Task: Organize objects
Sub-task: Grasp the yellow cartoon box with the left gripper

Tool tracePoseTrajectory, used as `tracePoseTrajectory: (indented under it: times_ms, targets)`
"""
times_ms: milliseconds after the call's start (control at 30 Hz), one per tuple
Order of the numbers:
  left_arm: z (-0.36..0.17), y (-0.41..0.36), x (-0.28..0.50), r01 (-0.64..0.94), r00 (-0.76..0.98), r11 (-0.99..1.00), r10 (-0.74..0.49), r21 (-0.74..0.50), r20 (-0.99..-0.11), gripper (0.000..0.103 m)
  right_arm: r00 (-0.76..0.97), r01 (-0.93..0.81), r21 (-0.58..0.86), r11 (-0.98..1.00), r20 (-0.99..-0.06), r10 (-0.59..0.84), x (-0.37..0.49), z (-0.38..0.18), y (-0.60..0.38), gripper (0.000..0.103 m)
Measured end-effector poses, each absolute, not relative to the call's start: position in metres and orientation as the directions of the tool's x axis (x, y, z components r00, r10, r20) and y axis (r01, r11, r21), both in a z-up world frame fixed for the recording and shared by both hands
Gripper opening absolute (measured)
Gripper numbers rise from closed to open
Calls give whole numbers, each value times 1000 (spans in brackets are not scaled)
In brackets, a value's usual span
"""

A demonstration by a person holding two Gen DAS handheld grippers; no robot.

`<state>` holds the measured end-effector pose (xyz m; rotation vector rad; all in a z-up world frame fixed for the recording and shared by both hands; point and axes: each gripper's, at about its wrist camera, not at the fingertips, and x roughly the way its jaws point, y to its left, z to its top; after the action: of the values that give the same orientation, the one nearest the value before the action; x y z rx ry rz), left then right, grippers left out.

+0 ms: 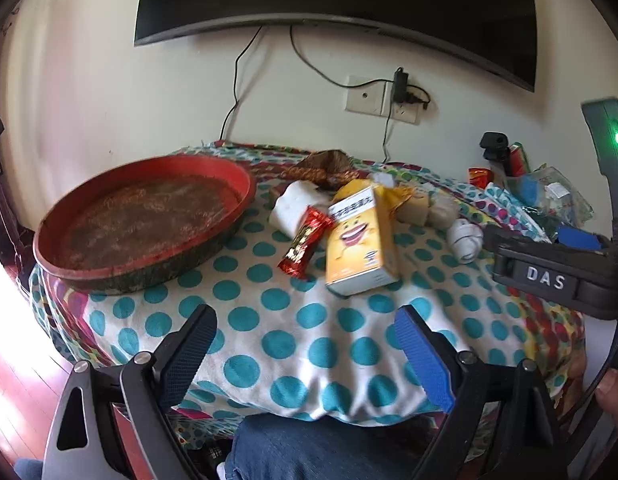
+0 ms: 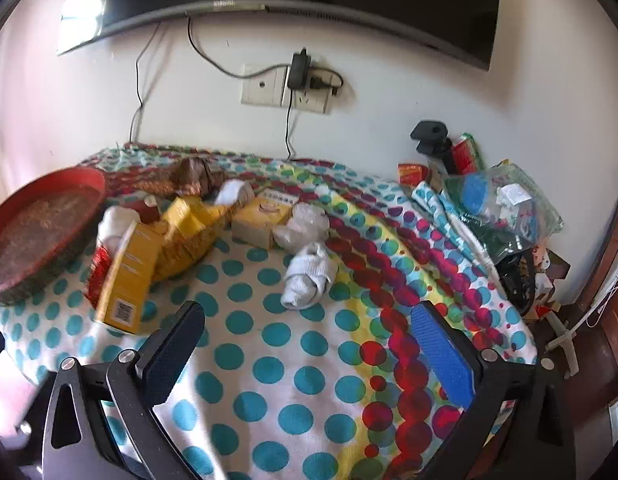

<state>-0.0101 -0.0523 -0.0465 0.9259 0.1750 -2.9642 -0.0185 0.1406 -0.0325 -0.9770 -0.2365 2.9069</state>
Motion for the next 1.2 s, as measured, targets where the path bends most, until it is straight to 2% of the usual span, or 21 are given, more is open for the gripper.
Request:
tracePoseTrajectory:
  times_ms: [367,433,600,833,967,1100,1200]
  targets:
    - [-44,-24,-46,-1,-832,-998,36,-64,-553,93,-806,-17,-151,-988,-583,102,-40,-49,165,103]
    - [-40,-16,-57,-14,-834,-999,40,-51,-551,90,-809,-22,-130,-991,-580,94,-43,-48,173,103]
    - [-44,-3,-87,-15,-812,-1000,11,2,-584,77,-803,-22,-70,-997,-593,59,-50,-51,190,103]
    - [-62,12,-109,4,-781,-998,-45,67,-623,75,-778,-15,59,-998,-628,-26,-57,-51,207,103]
    - [-64,13,-111,19,-783,-994,-81,106,-617,52,-786,1,74,-997,-616,-46,-54,-47,205,103]
    - [-61,3,-109,43,-777,-996,-85,83,-624,31,-776,21,89,-996,-626,-73,-54,-49,201,103]
    - [-53,-1,-105,32,-789,-997,-67,69,-611,29,-778,29,95,-995,-623,-82,-54,-48,199,103]
